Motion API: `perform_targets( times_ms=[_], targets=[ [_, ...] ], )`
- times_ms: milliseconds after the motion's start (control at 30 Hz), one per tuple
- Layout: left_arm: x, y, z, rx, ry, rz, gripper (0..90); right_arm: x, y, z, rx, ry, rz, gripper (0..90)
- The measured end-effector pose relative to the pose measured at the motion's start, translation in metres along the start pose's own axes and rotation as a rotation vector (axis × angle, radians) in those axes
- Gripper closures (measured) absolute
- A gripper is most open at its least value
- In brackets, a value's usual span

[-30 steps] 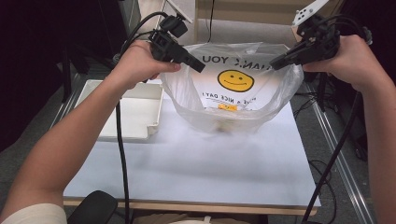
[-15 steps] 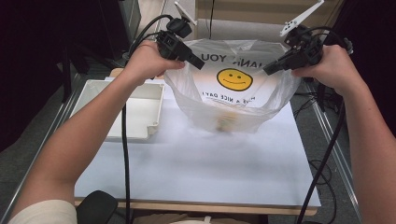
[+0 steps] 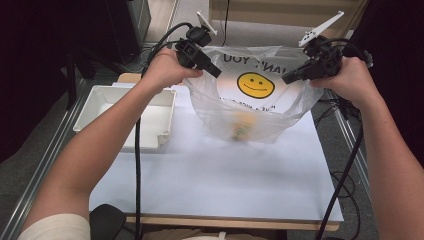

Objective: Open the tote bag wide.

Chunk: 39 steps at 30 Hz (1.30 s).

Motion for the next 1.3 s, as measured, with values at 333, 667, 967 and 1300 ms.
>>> perform_targets(
  times_ms=[333,667,967,1300],
  targets=[
    [0.006,-0.015,0.002,0.016,0.007,0.007,71.1,0.008,-0.01,-0.003,-0.005,-0.017,-0.007,90.0],
    [0.011,-0.021,0.006,0.023,0.0,-0.013,70.7,0.016,-0.02,-0.006,-0.007,-0.037,-0.001,90.0],
    [0.016,-0.034,0.004,0.023,0.001,0.021,70.3,0.02,-0.028,-0.006,-0.009,-0.046,0.005,90.0],
    [0.024,-0.044,0.008,0.029,0.022,0.023,72.0,0.032,-0.039,-0.007,-0.027,-0.068,-0.012,90.0]
  ],
)
Point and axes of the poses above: each handheld gripper's, and its own axes: y roughly backward along the jaws, x roughly out of its underside, z roughly to its left, the point moved 4 cm from there along -y, roughly forward along the jaws, and after that the axes turned 5 degrees about -y, right-handed, at the moved point
